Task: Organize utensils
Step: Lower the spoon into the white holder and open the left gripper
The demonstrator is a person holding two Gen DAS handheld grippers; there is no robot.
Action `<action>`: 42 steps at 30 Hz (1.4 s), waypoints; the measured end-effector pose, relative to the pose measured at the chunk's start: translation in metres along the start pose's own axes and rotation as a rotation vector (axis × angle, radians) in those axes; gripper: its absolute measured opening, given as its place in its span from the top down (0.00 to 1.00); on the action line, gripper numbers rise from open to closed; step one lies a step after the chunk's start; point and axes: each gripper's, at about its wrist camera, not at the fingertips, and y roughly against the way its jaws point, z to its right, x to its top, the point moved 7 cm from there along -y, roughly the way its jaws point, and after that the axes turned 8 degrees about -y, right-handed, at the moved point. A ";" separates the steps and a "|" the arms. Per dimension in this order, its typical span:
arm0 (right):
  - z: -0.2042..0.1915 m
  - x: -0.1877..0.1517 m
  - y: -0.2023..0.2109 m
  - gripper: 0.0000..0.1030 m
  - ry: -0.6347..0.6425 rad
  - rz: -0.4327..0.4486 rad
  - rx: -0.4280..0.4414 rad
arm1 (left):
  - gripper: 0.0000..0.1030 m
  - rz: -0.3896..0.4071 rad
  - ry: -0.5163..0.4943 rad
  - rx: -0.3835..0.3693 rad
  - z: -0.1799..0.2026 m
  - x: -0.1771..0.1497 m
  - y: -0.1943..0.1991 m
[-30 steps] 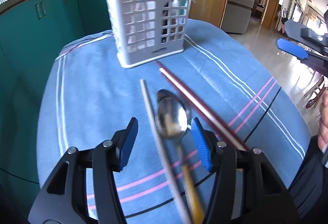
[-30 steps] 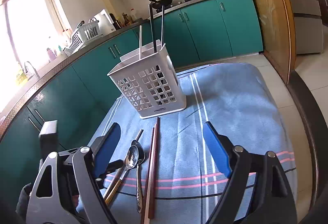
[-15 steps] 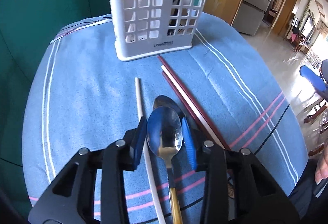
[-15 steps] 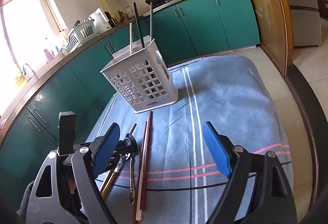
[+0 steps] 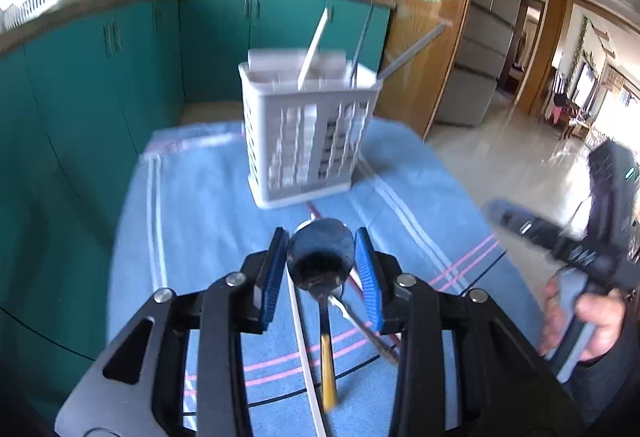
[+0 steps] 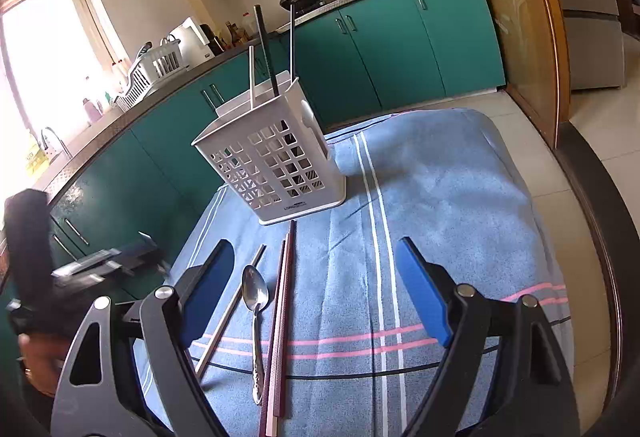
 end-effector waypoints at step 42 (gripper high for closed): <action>0.001 -0.003 -0.014 0.21 0.009 -0.049 -0.004 | 0.67 -0.063 0.033 0.114 -0.059 0.135 -0.083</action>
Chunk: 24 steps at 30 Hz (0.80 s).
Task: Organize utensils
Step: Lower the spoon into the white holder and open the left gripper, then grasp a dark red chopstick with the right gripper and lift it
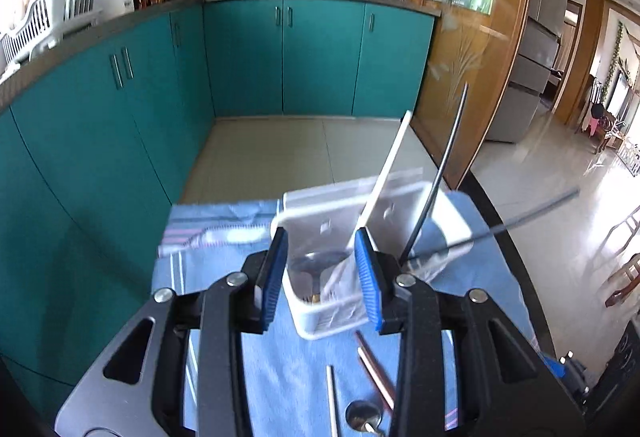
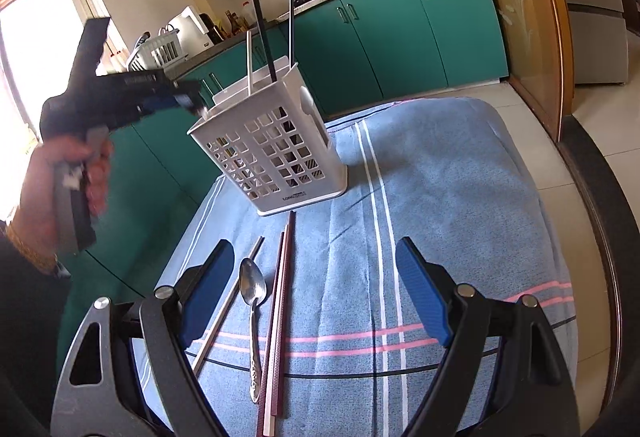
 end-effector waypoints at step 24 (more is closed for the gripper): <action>-0.032 -0.039 -0.054 0.52 0.198 -0.158 -0.147 | 0.09 0.038 0.076 -0.019 -0.029 -0.179 0.057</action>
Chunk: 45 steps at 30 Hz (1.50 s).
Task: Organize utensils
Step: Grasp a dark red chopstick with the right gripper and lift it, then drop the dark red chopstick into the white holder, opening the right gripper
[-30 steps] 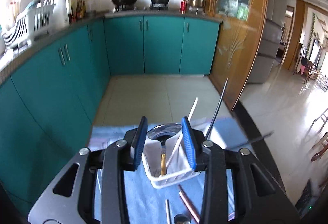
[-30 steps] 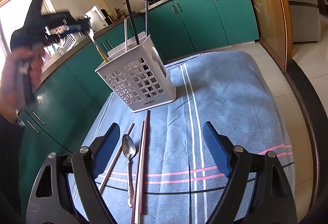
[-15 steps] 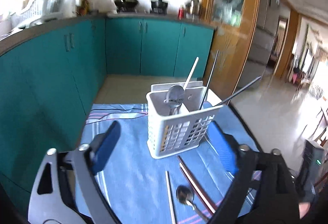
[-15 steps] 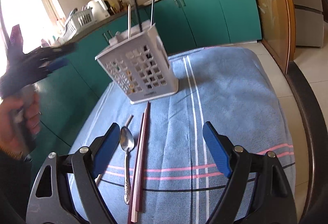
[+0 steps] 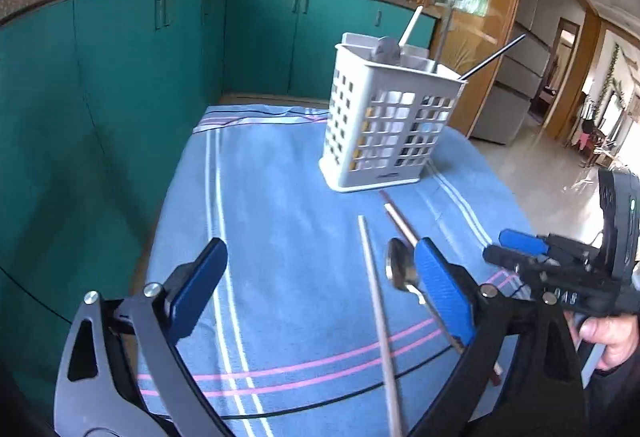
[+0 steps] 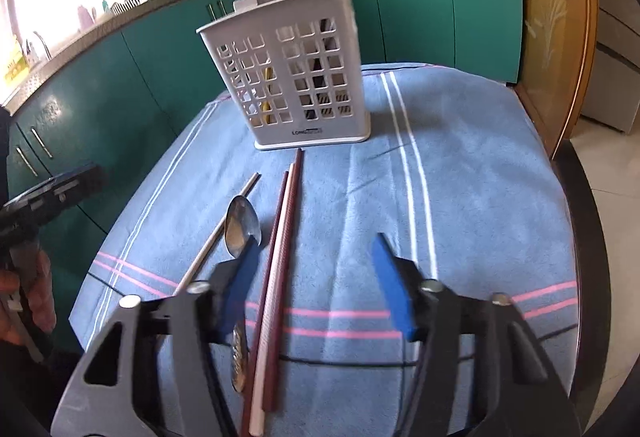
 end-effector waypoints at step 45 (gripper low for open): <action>-0.068 0.113 0.082 0.95 0.124 0.095 0.033 | 0.09 0.069 0.076 0.014 -0.030 0.018 0.019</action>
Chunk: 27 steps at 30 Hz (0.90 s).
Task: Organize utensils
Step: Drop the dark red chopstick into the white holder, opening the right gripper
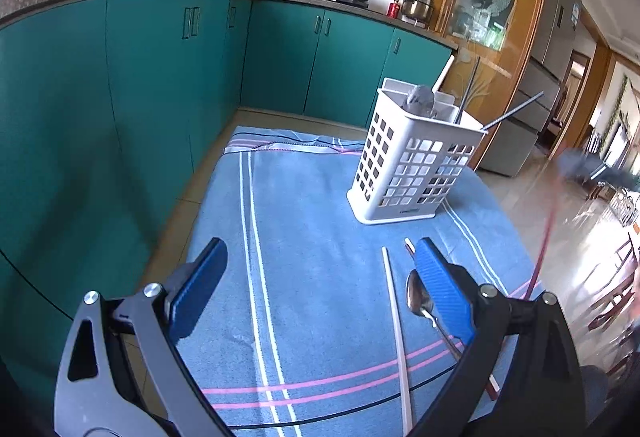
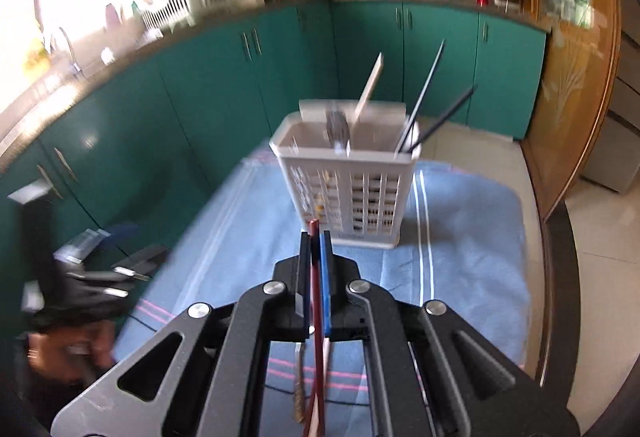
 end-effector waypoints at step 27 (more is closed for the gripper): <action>-0.072 0.206 0.064 0.96 0.016 0.278 -0.038 | 0.09 -0.052 0.006 -0.016 -0.001 -0.006 -0.014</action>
